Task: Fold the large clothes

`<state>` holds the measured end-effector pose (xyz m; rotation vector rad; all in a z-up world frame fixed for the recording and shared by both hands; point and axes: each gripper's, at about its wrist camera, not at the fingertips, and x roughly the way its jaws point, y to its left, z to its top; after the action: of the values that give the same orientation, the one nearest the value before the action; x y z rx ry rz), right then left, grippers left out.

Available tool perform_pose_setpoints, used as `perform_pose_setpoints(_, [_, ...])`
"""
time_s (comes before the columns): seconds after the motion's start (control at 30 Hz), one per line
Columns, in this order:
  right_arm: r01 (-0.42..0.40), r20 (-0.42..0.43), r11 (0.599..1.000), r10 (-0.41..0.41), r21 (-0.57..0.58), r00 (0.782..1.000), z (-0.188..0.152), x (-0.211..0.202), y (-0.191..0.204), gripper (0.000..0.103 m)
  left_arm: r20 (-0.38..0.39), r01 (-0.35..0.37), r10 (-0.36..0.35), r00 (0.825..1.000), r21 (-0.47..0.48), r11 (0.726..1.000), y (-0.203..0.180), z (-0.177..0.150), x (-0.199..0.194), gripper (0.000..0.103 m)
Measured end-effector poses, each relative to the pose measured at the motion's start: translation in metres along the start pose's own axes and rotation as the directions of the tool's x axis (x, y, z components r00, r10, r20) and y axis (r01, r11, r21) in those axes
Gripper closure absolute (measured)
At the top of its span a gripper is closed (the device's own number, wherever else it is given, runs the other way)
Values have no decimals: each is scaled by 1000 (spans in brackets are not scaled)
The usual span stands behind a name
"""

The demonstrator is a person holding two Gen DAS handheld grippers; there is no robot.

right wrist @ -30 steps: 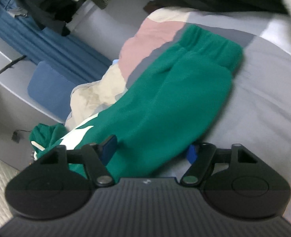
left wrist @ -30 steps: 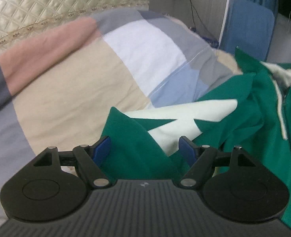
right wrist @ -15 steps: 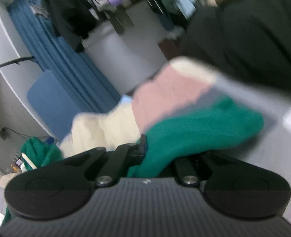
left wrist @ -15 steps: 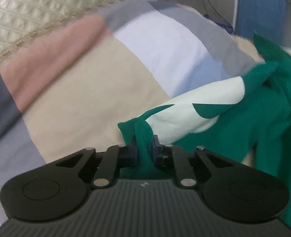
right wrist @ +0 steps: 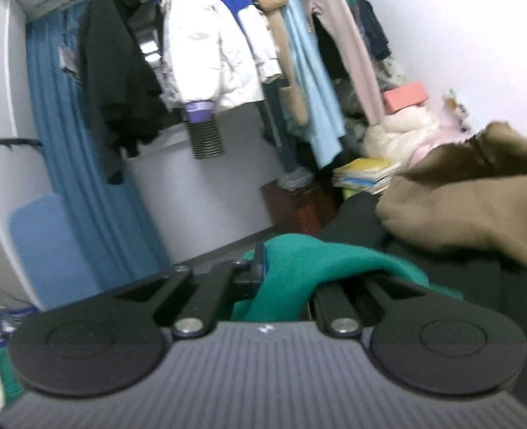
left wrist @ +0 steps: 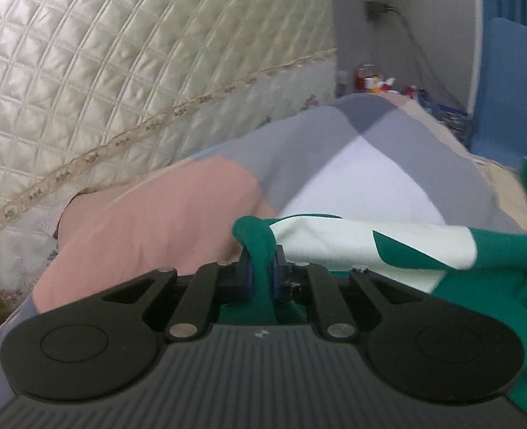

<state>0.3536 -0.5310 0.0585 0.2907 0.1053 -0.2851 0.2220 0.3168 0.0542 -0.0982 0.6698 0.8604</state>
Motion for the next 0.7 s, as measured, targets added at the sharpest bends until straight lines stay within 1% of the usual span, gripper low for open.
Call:
perform_pose_setpoints(0.1, [57, -25, 995, -59, -76, 998, -18, 26, 2, 96, -23, -40, 41, 999, 43, 998, -12, -1, 32, 91])
perform_pose_setpoints(0.2, [110, -99, 985, -123, -131, 987, -50, 54, -7, 96, -31, -63, 66, 997, 84, 994, -20, -11, 57, 91])
perform_pose_setpoints(0.27, [126, -136, 980, -148, -155, 980, -67, 63, -13, 96, -29, -67, 70, 997, 88, 994, -21, -18, 63, 91])
perform_pose_setpoints(0.33, [128, -168, 976, -158, -175, 973, -83, 70, -17, 96, -30, -66, 69, 997, 83, 994, -22, -20, 67, 90])
perform_pose_setpoints(0.4, [124, -199, 976, -160, -178, 967, -90, 72, -19, 96, -28, -57, 60, 998, 90, 994, -22, -19, 64, 90])
perform_pose_setpoints(0.5, [99, -226, 988, -124, -118, 966, -88, 63, -19, 94, -26, -21, 23, 999, 79, 997, -16, -17, 51, 87])
perform_pose_setpoints(0.53, [93, -236, 992, -112, -88, 965, -86, 58, -20, 92, -24, -3, 5, 1000, 70, 998, -13, -17, 44, 82])
perform_pose_setpoints(0.57, [92, -251, 994, -105, -64, 962, -84, 52, -19, 87, -26, 12, -11, 1000, 55, 998, -10, -17, 36, 67])
perform_pose_setpoints(0.6, [95, -265, 994, -106, -52, 958, -83, 46, -17, 71, -28, 21, -20, 999, 32, 999, -7, -19, 27, 57])
perform_pose_setpoints(0.63, [96, -286, 994, -106, -49, 952, -82, 41, -15, 61, -30, 29, -29, 999, 8, 1000, -4, -20, 17, 47])
perform_pose_setpoints(0.67, [103, -313, 993, -114, -50, 943, -81, 33, -13, 49, -34, 48, -49, 998, -13, 999, 0, -20, 7, 47])
perform_pose_setpoints(0.7, [105, -326, 993, -114, -46, 939, -82, 24, -11, 47, -38, 76, -77, 996, -22, 997, 2, -20, -1, 47])
